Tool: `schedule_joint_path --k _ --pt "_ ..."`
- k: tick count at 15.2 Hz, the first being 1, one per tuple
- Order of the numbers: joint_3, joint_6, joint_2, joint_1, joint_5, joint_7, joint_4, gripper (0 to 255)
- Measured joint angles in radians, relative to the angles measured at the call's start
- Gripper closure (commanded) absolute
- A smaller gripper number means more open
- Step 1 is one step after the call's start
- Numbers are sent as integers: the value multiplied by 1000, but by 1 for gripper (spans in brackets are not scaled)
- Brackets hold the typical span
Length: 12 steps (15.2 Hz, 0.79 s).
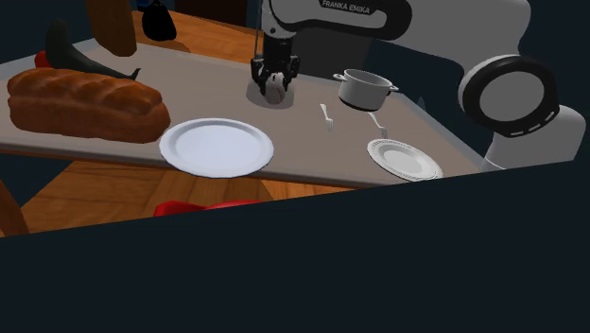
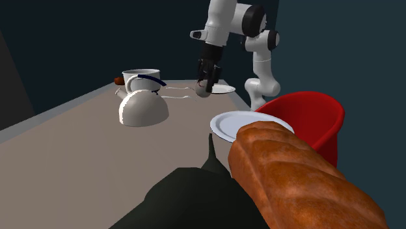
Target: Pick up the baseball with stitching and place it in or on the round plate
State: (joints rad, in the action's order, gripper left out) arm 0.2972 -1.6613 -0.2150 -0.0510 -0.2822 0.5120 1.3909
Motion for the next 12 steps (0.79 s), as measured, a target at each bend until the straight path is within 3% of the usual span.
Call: schedule_joint_path --k 12 --pt "91 130 -121 -214 -71 262 -175 255"
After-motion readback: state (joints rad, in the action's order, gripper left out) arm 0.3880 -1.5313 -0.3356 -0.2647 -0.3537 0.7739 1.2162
